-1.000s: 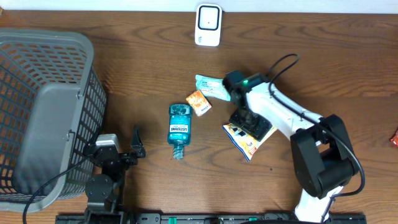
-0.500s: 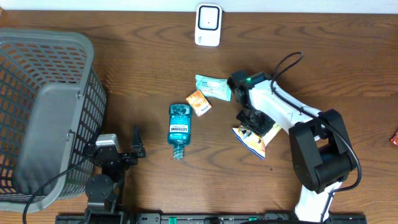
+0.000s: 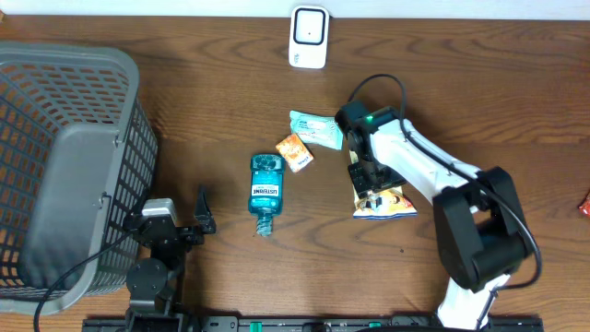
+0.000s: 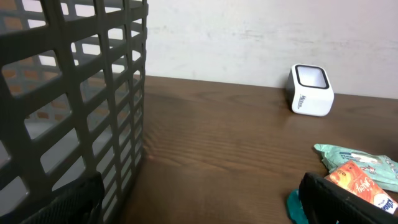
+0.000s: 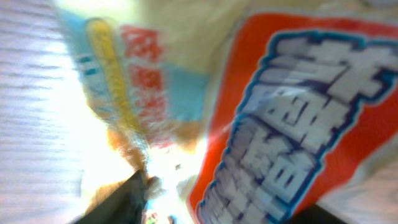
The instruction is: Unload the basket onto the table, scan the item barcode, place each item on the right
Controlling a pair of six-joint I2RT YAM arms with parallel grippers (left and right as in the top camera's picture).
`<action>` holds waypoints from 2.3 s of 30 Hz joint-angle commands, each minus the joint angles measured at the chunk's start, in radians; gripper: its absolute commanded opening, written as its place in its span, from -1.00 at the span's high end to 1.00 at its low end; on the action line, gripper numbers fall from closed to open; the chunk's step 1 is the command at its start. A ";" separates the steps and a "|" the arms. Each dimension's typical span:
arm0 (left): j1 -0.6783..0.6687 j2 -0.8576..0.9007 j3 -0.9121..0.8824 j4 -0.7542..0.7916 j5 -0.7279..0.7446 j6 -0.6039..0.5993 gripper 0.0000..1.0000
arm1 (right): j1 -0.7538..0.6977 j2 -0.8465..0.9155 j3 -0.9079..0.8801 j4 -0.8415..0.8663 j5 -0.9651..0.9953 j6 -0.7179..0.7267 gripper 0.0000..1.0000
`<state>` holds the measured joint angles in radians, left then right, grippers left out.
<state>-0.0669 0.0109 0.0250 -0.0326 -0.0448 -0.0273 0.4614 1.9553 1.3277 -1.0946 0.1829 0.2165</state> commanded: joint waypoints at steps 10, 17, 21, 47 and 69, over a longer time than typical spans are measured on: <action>0.005 -0.007 -0.021 -0.034 -0.024 -0.008 -0.99 | 0.059 -0.296 0.009 0.065 -0.005 0.143 -0.57; 0.005 -0.007 -0.021 -0.034 -0.024 -0.008 -0.99 | 0.057 -0.101 -0.004 0.071 0.100 0.357 0.26; 0.005 -0.007 -0.021 -0.034 -0.023 -0.008 -0.99 | 0.027 0.004 -0.004 0.039 0.098 0.465 0.82; 0.005 -0.007 -0.021 -0.034 -0.024 -0.008 -0.99 | -0.031 -0.124 -0.074 0.105 0.080 0.353 0.90; 0.005 -0.007 -0.021 -0.034 -0.024 -0.008 -0.99 | -0.035 -0.144 0.057 0.043 0.006 0.321 -0.22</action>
<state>-0.0669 0.0109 0.0250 -0.0326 -0.0444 -0.0273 0.4294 1.8477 1.3533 -1.0454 0.2226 0.5541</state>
